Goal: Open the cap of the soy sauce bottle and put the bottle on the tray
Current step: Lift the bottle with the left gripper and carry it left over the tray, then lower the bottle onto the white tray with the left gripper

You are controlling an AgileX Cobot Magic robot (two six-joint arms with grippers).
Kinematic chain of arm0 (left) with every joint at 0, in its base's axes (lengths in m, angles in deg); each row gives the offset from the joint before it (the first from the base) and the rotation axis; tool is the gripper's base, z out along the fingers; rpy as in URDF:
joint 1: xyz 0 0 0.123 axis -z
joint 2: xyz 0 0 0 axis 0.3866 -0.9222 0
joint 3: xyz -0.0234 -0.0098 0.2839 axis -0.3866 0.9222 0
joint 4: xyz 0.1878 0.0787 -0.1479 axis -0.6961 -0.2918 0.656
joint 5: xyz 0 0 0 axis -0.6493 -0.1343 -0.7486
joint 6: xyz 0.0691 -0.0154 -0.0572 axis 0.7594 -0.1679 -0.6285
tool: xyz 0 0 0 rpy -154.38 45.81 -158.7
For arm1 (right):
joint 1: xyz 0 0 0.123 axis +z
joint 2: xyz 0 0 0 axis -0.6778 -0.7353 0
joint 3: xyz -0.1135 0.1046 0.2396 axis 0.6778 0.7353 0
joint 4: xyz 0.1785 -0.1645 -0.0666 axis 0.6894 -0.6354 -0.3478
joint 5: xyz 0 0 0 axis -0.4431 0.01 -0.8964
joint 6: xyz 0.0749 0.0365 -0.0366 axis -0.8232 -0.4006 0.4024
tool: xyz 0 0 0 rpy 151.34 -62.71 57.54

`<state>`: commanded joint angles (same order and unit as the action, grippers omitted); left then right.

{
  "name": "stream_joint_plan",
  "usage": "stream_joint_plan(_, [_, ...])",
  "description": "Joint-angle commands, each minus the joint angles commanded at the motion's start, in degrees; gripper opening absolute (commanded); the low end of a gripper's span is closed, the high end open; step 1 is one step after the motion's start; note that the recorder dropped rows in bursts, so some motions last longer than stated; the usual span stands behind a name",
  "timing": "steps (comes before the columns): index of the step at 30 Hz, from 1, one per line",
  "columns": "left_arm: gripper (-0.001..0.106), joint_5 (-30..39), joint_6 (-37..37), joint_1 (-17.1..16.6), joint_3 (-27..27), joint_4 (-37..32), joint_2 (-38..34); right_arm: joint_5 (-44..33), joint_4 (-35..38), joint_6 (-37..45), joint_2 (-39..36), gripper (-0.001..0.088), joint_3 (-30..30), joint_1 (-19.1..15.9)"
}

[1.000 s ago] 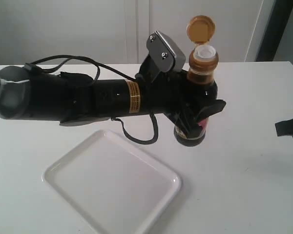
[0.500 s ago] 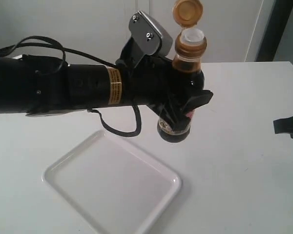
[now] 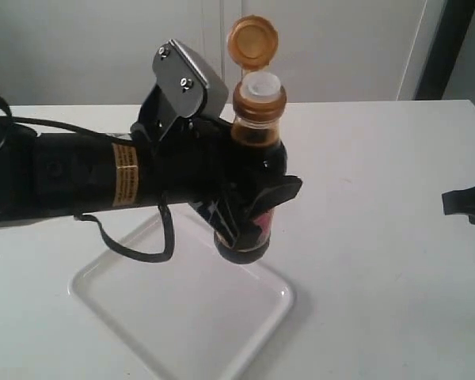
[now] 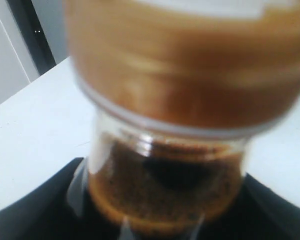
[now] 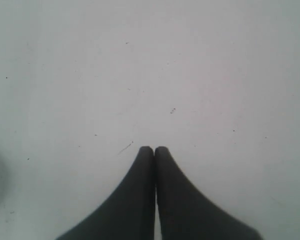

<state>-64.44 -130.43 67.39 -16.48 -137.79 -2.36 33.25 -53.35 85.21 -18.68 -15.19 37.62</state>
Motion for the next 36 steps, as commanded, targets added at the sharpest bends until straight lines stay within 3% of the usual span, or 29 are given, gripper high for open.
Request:
stream_joint_plan(8, [0.0, 1.21, 7.55, 0.0, 7.97, 10.15, 4.27, 0.13, 0.51, 0.0, 0.0, 0.0, 0.0, 0.0])
stream_joint_plan(14, [0.0, -7.63, 22.0, 0.0, 16.5, 28.66, 5.83, 0.13, 1.43, 0.48, 0.0, 0.0, 0.0, 0.0])
stream_joint_plan(20, [0.0, -10.54, 31.35, 0.0, 21.43, 41.1, 5.83, 0.13, 1.54, 0.47, 0.0, 0.0, 0.0, 0.0])
stream_joint_plan(36, [0.0, -14.99, 35.73, 0.0, 22.24, 47.55, 3.38, 0.13, 1.91, 0.59, 0.0, 0.0, 0.0, 0.0])
